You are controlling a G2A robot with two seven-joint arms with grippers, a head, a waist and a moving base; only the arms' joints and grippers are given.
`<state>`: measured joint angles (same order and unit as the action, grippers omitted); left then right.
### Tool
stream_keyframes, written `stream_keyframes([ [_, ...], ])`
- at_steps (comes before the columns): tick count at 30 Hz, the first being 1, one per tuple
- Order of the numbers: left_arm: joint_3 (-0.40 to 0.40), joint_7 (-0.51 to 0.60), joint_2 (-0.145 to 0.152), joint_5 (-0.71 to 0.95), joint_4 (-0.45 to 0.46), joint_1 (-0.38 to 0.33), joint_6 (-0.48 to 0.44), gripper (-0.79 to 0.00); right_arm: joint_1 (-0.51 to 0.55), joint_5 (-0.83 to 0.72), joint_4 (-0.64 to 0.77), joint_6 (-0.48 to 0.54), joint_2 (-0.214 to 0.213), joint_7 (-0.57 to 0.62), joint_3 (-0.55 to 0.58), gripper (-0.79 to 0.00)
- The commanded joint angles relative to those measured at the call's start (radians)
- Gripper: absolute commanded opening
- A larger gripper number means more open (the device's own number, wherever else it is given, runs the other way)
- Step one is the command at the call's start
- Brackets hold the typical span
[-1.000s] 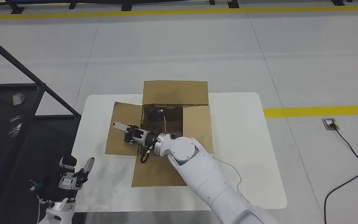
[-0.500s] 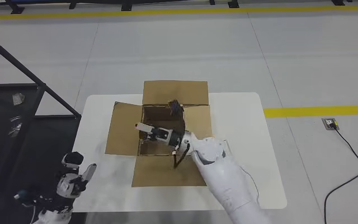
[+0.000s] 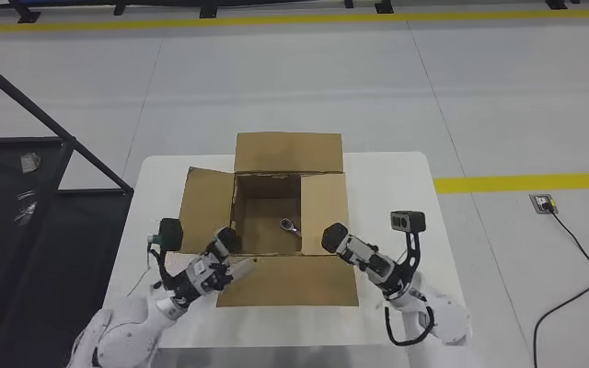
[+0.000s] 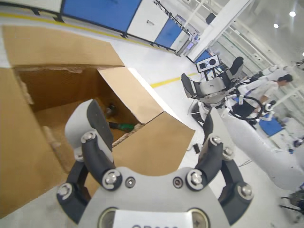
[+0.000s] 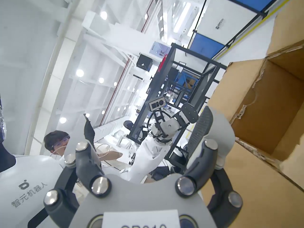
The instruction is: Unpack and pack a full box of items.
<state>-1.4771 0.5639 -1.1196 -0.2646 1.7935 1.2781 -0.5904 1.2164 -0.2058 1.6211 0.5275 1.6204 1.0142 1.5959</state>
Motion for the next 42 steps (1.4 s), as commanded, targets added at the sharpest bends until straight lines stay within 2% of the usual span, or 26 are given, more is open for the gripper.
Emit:
stream_keyframes([
  [1,0.013,0.181,0.006,0.094,-0.040,-0.073,0.066,0.000,0.010,-0.030,-0.001,0.003,-0.001,-0.012,0.009,0.000],
  [14,0.015,0.178,0.006,0.095,-0.040,-0.072,0.070,0.000,0.011,-0.025,0.006,-0.001,-0.002,-0.017,0.004,0.000],
  [16,0.040,0.188,0.004,0.115,-0.051,-0.088,0.109,0.000,0.016,-0.014,0.029,-0.006,-0.005,-0.016,-0.015,0.000],
  [18,0.088,0.244,0.000,0.169,-0.077,-0.137,0.161,0.000,0.025,-0.005,0.050,0.003,-0.010,-0.035,-0.018,0.000],
  [22,0.185,0.338,-0.011,0.206,-0.179,-0.285,0.282,0.000,0.061,-0.015,0.094,0.019,-0.020,-0.059,-0.005,0.000],
  [24,0.242,0.354,-0.019,0.146,-0.243,-0.361,0.331,0.000,0.089,-0.027,0.114,0.029,-0.026,-0.074,0.015,0.000],
  [29,0.371,0.366,-0.057,0.240,-0.459,-0.534,0.374,0.000,0.161,-0.067,0.147,0.050,-0.041,-0.107,0.068,0.000],
  [33,0.465,0.333,-0.094,0.291,-0.625,-0.631,0.328,0.000,0.191,-0.082,0.163,0.045,-0.052,-0.134,0.101,0.000],
  [36,0.516,0.284,-0.121,0.338,-0.727,-0.671,0.270,0.000,0.211,-0.086,0.183,0.050,-0.059,-0.146,0.110,0.000],
  [42,0.591,0.251,-0.167,0.405,-0.854,-0.723,0.180,0.000,0.226,-0.092,0.201,0.054,-0.071,-0.170,0.108,0.000],
])
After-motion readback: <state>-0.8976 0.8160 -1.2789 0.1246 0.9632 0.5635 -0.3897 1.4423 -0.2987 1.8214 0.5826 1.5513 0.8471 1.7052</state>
